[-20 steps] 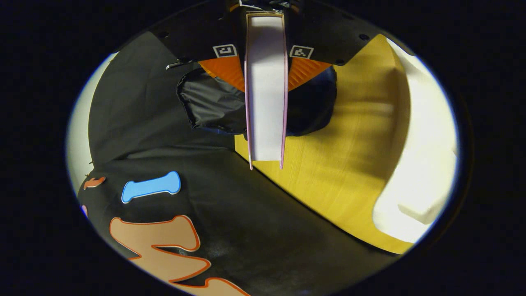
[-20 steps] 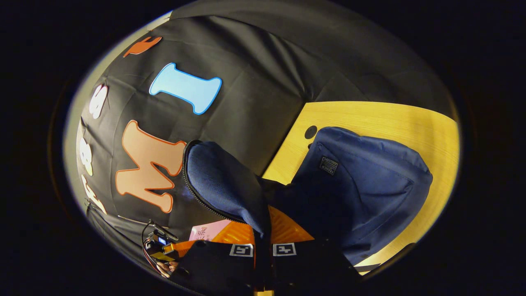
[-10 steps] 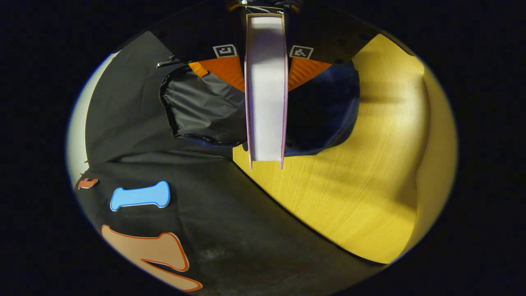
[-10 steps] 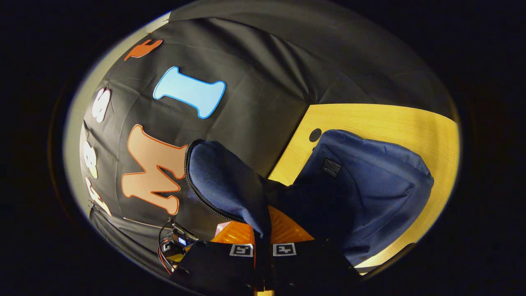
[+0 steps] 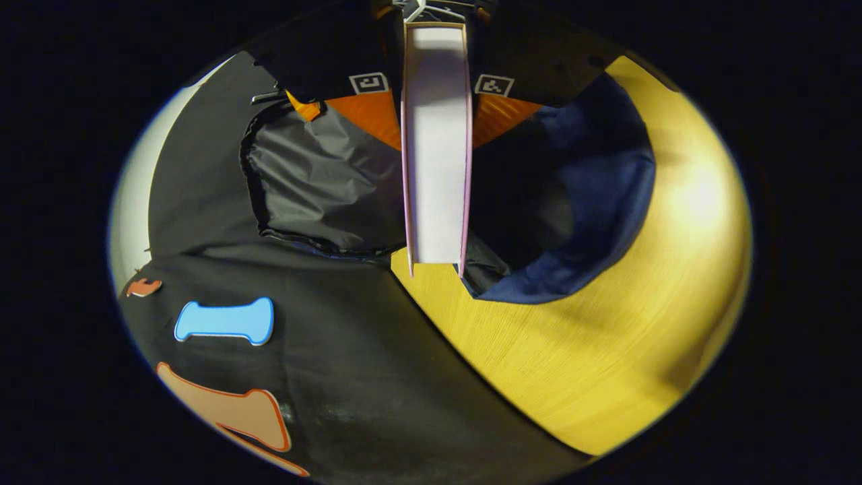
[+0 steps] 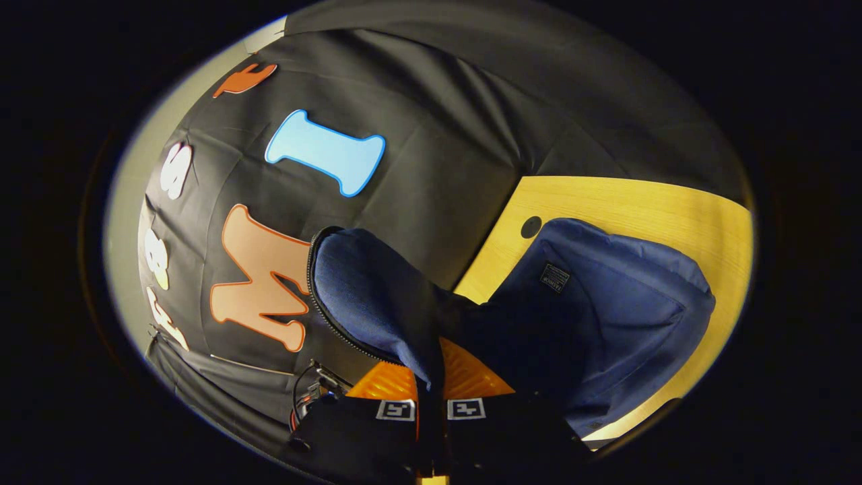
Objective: Open the schoolbag, grab two books from the bookshelf and put them into the schoolbag.
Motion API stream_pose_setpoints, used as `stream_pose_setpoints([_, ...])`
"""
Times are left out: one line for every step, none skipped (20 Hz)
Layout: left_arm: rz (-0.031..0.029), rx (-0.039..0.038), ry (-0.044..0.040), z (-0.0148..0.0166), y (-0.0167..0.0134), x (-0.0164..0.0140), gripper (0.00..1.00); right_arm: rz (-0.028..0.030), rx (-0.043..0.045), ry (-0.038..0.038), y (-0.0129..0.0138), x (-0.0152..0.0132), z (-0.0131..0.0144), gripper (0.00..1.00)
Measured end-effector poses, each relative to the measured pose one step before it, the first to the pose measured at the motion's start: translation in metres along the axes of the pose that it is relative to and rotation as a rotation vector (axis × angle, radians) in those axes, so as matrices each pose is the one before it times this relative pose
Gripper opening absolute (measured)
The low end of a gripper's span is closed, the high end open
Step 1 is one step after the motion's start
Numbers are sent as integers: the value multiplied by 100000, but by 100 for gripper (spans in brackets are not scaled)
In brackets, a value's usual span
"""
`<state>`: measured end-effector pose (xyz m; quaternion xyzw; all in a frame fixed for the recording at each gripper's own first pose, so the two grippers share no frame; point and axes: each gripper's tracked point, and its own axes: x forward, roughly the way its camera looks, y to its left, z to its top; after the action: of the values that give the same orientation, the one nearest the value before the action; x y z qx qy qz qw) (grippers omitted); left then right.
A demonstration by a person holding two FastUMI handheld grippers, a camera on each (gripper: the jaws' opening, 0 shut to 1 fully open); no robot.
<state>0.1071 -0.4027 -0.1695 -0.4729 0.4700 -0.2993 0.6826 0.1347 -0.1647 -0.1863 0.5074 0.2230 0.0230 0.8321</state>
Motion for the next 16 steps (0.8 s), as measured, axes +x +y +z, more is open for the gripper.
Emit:
stream_pose_setpoints([337,-1500,1281,-523,211,626,32,204,-348,251,68,29,62,4])
stream_pose_setpoints([-460,-1880,-49,-334,8,468,34,291,84,63,91,21,47,3])
stream_pose_setpoints([-427,-1362,-27,-315,172,506,33,191,363,71,129,-37,-17,4])
stream_pose_setpoints([-694,-1326,-617,-224,102,488,34,78,235,109,-33,24,-1,4])
stream_pose_setpoints([-632,-1221,111,-417,-16,421,33,-87,217,257,-206,-103,-103,4])
stream_pose_setpoints([-708,-1418,162,-277,22,229,33,-15,97,49,47,-96,6,4])
stream_pose_setpoints([-443,-1496,-84,-41,105,395,34,33,4,-45,21,81,105,4])
stream_pose_setpoints([-78,-1540,-409,40,102,177,33,-85,-58,40,-29,86,37,4])
stream_pose_setpoints([-102,-1203,-285,15,60,213,35,75,-71,63,-97,-52,-20,4])
stream_pose_setpoints([413,-139,-377,-10,110,-173,33,-35,-320,-115,96,52,57,4])
stream_pose_setpoints([662,300,-415,149,158,71,33,-198,-176,136,-53,47,-54,3])
stream_pose_setpoints([113,133,-204,25,-80,19,33,-91,50,67,-47,115,-45,3])
stream_pose_setpoints([122,248,40,36,-82,-107,34,-133,131,-113,-134,-31,55,3])
stream_pose_setpoints([234,140,-194,59,61,-21,33,-132,147,12,21,50,30,4])
stream_pose_setpoints([376,432,-54,29,31,42,36,-103,46,60,-134,43,-79,4])
stream_pose_setpoints([427,342,-60,40,61,-47,34,-247,12,-28,-77,40,34,4])
